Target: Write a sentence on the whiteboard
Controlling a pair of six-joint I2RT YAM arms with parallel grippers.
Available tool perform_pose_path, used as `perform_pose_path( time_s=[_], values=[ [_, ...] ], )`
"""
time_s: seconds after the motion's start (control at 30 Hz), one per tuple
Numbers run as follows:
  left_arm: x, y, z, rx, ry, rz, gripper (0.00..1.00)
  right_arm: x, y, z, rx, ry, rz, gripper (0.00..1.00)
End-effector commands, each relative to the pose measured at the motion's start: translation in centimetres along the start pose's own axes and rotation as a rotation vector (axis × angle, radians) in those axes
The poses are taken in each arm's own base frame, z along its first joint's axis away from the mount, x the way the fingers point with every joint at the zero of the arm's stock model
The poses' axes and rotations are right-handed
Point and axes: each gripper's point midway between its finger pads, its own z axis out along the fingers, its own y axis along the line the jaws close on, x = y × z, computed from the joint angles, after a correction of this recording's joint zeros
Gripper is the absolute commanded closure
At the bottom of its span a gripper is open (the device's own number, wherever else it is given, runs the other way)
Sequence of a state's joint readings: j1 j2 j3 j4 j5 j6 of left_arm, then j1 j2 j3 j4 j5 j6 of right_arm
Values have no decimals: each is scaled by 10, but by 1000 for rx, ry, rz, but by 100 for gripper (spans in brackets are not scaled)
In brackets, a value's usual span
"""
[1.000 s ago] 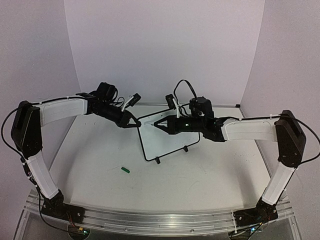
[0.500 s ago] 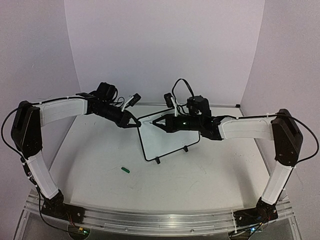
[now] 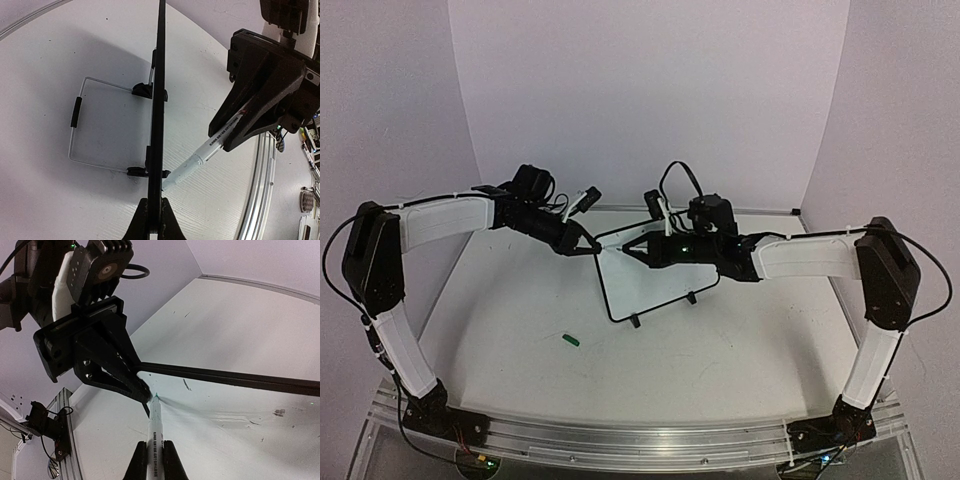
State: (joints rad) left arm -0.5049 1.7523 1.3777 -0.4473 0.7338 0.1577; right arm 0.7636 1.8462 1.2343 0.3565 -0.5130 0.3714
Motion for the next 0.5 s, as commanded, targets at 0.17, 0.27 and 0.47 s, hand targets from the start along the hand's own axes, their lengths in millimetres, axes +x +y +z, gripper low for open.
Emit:
perform_pose_path(
  time_s=[0.17, 0.27, 0.47],
  values=[
    [1, -4, -8, -13, 8, 31, 100, 13, -19, 3, 53, 0, 27, 100],
    [1, -5, -8, -13, 9, 32, 100, 22, -21, 4, 52, 17, 41, 100],
    [2, -3, -8, -17, 11, 29, 100, 29, -20, 5, 37, 35, 49, 100]
  ],
)
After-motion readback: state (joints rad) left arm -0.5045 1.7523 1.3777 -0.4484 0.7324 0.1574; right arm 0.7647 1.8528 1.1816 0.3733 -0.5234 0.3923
